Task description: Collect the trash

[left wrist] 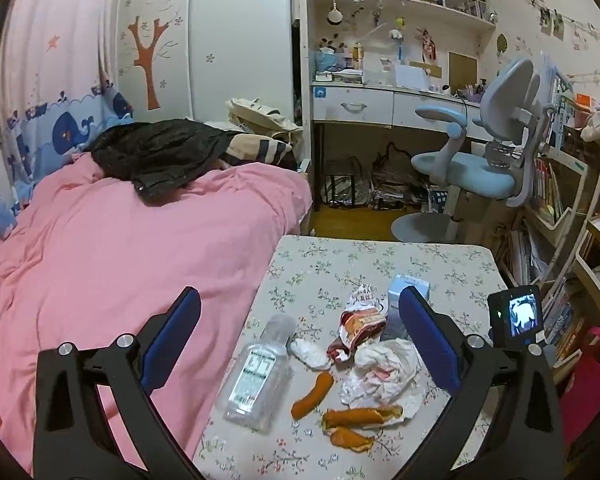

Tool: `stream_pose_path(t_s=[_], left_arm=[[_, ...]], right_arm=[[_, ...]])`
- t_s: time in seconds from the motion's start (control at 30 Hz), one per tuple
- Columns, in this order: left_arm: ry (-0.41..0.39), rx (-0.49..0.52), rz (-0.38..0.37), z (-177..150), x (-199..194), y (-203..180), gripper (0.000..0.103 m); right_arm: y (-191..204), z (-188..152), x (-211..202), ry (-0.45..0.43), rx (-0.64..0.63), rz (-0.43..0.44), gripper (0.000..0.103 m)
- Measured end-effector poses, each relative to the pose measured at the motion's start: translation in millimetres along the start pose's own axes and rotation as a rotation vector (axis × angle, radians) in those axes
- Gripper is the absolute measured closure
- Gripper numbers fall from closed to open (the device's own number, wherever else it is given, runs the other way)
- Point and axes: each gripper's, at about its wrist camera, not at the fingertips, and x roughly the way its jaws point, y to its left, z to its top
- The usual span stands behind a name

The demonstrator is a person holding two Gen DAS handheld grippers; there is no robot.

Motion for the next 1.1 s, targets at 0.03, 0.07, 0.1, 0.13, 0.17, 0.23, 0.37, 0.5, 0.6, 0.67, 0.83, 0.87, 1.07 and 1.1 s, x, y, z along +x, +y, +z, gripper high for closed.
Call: stream_pose_path(t_s=[0.03, 0.07, 0.1, 0.13, 0.17, 0.23, 0.37, 0.5, 0.6, 0.67, 0.83, 0.87, 1.07, 1.1], left_arm=[[0.000, 0.002, -0.005, 2.8, 3.1, 0.2, 0.007], [-0.001, 0.001, -0.005, 2.2, 4.5, 0.0, 0.007], [-0.001, -0.003, -0.005, 2.4, 6.5, 0.5, 0.007], [-0.003, -0.007, -0.004, 2.3, 7.8, 1.5, 0.007], [-0.010, -0.022, -0.001, 0.8, 9.6, 5.1, 0.007], [-0.002, -0.055, -0.004, -4.6, 16.1, 12.9, 0.007], [0.010, -0.085, 0.013, -19.8, 31.3, 27.1, 0.007], [-0.003, -0.150, 0.014, -23.4, 39.4, 41.8, 0.007], [0.025, -0.112, 0.037, -22.9, 48.3, 40.2, 0.007], [0.054, -0.082, 0.047, -22.7, 55.1, 36.4, 0.007], [0.068, -0.053, 0.029, -21.8, 59.8, 26.6, 0.007], [0.066, -0.047, 0.026, -21.6, 57.3, 24.5, 0.007], [0.057, -0.057, -0.003, -25.0, 46.1, 21.7, 0.007], [0.051, -0.057, -0.005, -25.4, 44.1, 22.0, 0.007]], right_arm=[[0.0, 0.0, 0.0, 0.000, 0.000, 0.000, 0.006], [0.0, 0.0, 0.0, 0.000, 0.000, 0.000, 0.006], [0.0, 0.0, 0.0, 0.000, 0.000, 0.000, 0.006], [0.0, 0.0, 0.0, 0.000, 0.000, 0.000, 0.006], [0.0, 0.0, 0.0, 0.000, 0.000, 0.000, 0.006], [0.0, 0.0, 0.0, 0.000, 0.000, 0.000, 0.006], [0.6, -0.1, 0.1, 0.000, 0.000, 0.000, 0.006], [1.5, -0.3, 0.3, 0.000, 0.000, 0.000, 0.006], [1.9, -0.5, 0.5, -0.001, 0.006, -0.001, 0.006], [2.2, -0.2, 0.1, 0.014, 0.021, -0.009, 0.006], [4.5, -3.2, -18.1, 0.046, 0.021, 0.002, 0.006], [4.5, -1.4, -28.4, 0.012, 0.013, -0.023, 0.006], [12.9, -10.0, -153.4, -0.337, 0.023, -0.077, 0.006], [14.7, -16.9, -176.6, -0.405, 0.047, -0.054, 0.006]])
